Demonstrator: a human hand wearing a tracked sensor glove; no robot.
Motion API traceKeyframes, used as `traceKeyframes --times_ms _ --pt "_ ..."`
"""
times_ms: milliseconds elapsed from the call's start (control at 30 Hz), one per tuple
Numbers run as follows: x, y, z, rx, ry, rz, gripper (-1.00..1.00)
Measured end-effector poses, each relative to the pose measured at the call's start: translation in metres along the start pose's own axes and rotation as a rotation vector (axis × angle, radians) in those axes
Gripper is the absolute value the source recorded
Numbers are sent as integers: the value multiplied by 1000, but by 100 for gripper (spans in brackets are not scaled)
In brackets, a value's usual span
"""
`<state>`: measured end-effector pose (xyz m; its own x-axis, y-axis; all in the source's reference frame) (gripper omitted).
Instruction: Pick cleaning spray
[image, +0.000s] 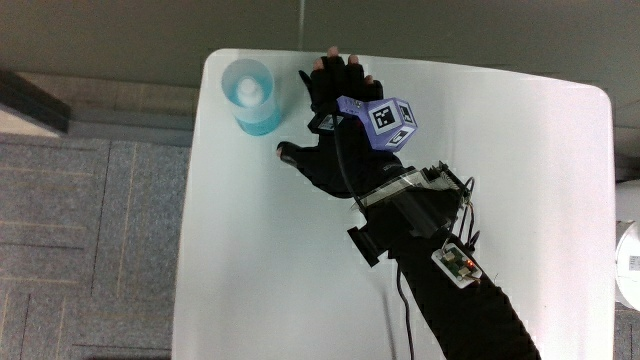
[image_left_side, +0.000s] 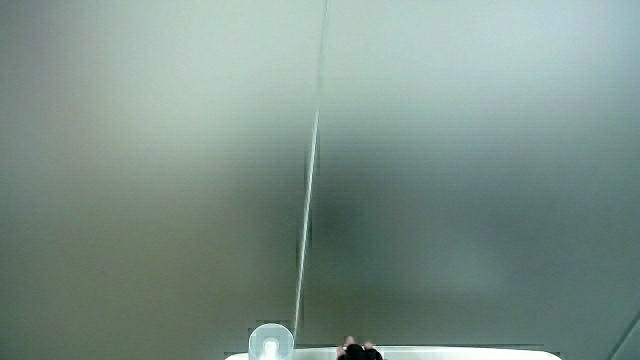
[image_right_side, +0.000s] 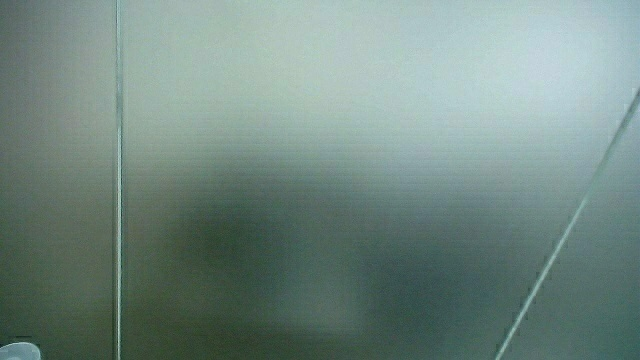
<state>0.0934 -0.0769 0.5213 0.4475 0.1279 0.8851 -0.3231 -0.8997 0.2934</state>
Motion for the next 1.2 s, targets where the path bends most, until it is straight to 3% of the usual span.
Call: traceKeyframes --times_ms 33,67,100,167,200,233,267,300,533,733,767,900,1200 --pt "6 -1 0 8 40 -5 0" --pt "8 -2 -1 11 135 16 0" --pt "16 0 -2 19 174 39 0" --pt "23 3 -4 -1 326 51 0" --pt "29 6 -5 -18 375 34 0" --pt "27 8 -6 -50 427 60 0" --pt "28 10 -6 -61 422 87 0" --pt "23 10 -4 -77 405 72 0" --pt "14 13 -11 -132 448 99 0" --pt "4 18 -17 -148 453 128 0" --pt "2 19 -18 -141 460 156 0" --pt "-6 19 -18 -108 461 188 29" --pt "0 21 -18 -41 483 176 93"
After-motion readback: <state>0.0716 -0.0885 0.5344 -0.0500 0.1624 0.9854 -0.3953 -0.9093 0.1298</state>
